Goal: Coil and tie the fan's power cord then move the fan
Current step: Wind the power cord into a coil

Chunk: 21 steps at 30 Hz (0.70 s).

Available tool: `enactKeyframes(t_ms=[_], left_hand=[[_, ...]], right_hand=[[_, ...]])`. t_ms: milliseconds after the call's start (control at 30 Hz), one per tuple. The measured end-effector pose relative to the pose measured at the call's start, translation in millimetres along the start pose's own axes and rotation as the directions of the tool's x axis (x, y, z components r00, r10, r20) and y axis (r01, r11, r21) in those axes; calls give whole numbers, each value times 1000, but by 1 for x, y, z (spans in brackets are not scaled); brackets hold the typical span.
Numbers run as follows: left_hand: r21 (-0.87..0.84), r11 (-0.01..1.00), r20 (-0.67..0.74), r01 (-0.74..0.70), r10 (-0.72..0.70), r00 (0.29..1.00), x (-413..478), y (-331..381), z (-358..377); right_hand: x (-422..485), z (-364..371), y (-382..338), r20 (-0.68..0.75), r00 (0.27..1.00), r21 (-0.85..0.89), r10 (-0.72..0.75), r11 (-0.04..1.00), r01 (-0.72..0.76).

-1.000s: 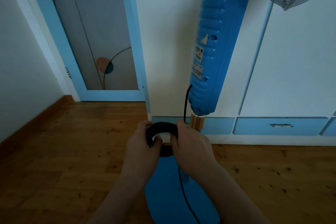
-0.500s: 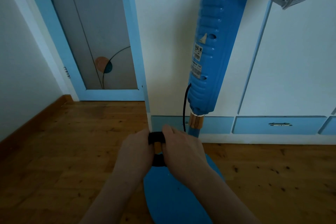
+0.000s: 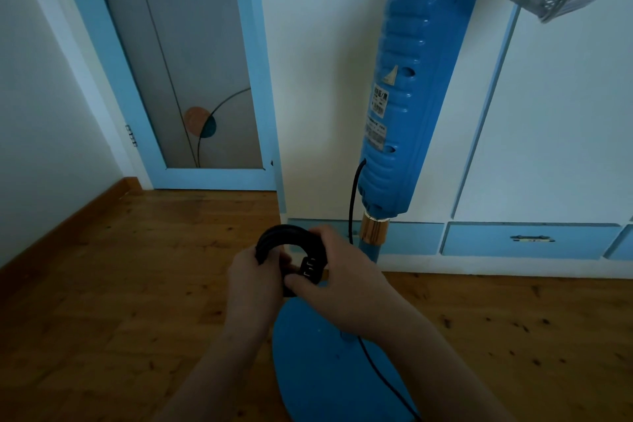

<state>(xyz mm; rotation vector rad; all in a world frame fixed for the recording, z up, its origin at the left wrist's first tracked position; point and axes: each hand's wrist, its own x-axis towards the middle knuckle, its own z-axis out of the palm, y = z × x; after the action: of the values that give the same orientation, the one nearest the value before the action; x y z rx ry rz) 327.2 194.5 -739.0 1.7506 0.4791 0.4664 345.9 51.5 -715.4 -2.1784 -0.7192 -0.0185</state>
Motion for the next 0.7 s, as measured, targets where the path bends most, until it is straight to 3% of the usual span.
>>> enactKeyframes(t_ms=[133,333,433,500,567,633,700], left_hand=[[-73,995,67,63,-58,996,-2,6,-1],[-171,974,304,146,-89,948,-9,14,1],[-112,981,407,158,-100,908,-12,14,1],[90,995,326,-48,16,945,-9,12,-1],[316,905,220,-284,222,950,-4,14,-6],[440,790,252,-427,348,903,1,18,-11],[540,677,339,-500,368,865,4,19,-15]], right_hand=[[1,2,2,0,998,-42,-62,997,62],[2,-7,8,3,999,175,33,984,-33],[2,-12,13,11,998,181,62,981,-63],[2,-13,15,2,999,66,52,996,-52],[2,-10,17,-3,1000,-117,-11,993,10],[1,-7,16,14,998,-203,-64,977,65],[1,-3,15,38,995,-218,-93,971,99]])
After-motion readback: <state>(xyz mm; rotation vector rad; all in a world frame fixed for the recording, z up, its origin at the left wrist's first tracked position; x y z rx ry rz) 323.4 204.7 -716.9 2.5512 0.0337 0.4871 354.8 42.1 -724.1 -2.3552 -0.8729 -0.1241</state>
